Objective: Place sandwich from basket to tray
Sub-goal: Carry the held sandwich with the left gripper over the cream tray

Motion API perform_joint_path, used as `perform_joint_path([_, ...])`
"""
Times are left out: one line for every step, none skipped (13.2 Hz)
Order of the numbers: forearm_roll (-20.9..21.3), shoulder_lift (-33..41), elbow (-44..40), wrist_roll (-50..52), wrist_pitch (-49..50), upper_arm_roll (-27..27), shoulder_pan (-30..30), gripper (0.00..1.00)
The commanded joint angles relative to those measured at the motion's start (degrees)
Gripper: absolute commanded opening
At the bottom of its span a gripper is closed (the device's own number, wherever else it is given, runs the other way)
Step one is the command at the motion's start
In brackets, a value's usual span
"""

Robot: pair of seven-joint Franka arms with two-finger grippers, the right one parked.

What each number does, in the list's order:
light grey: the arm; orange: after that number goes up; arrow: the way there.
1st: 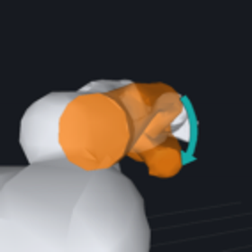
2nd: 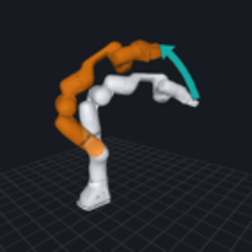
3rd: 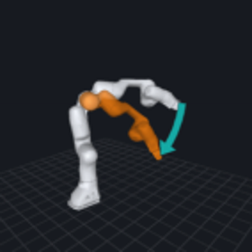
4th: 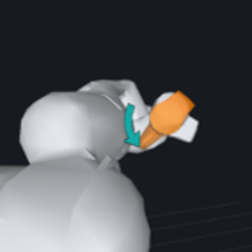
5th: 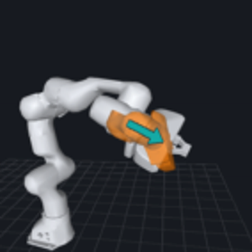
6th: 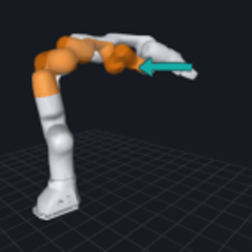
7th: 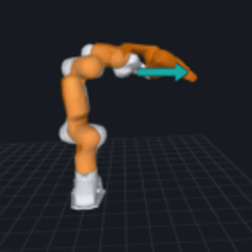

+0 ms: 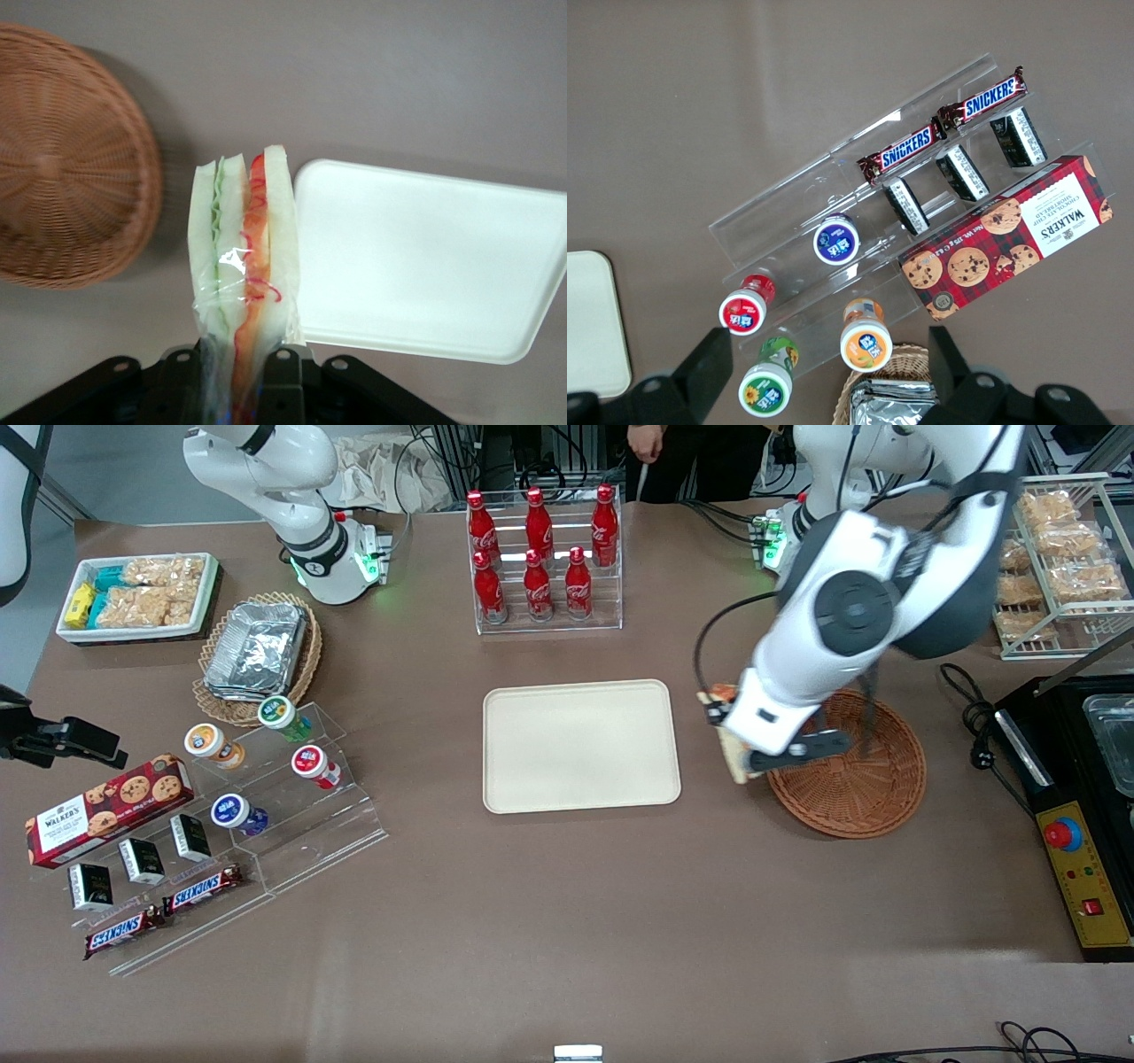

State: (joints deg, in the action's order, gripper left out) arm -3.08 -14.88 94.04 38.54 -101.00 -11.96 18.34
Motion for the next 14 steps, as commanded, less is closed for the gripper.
perform_joint_path([-0.87, -6.37, -1.41, -1.28, -4.71, 0.71, 5.11, 0.00])
perform_joint_path([-0.96, -7.87, -0.44, -1.28, -7.43, 0.71, 6.95, 0.00])
perform_joint_path([-0.70, -9.27, 0.87, -1.28, -10.24, 0.71, 8.71, 0.00])
perform_joint_path([-0.18, -11.29, 1.23, -1.36, -12.09, 0.71, 9.86, 0.00])
perform_joint_path([-0.09, -13.05, 1.24, -1.45, -12.98, 0.80, 10.74, 0.00])
perform_joint_path([0.79, -14.81, 1.24, -1.45, -13.60, 0.80, 11.70, 0.00])
perform_joint_path([1.58, -16.39, 1.41, -1.36, -14.48, 0.80, 12.58, 0.00])
perform_joint_path([2.28, -17.28, 2.02, -1.36, -15.01, 0.80, 12.85, 0.00])
perform_joint_path([3.94, -17.37, 2.99, -1.36, -15.45, 0.80, 12.86, 0.00])
perform_joint_path([4.57, -17.20, 4.13, -1.36, -15.80, 0.80, 12.77, 0.00])
perform_joint_path([4.75, -17.11, 4.83, -1.36, -15.98, 0.88, 12.77, 0.00])
perform_joint_path([5.88, -17.20, 5.10, -1.28, -15.98, 0.88, 12.77, 0.00])
perform_joint_path([6.41, -17.29, 5.28, -1.28, -16.07, 0.88, 12.68, 0.00])
perform_joint_path([6.59, -17.37, 5.63, -1.36, -16.68, 0.88, 12.68, 0.01])
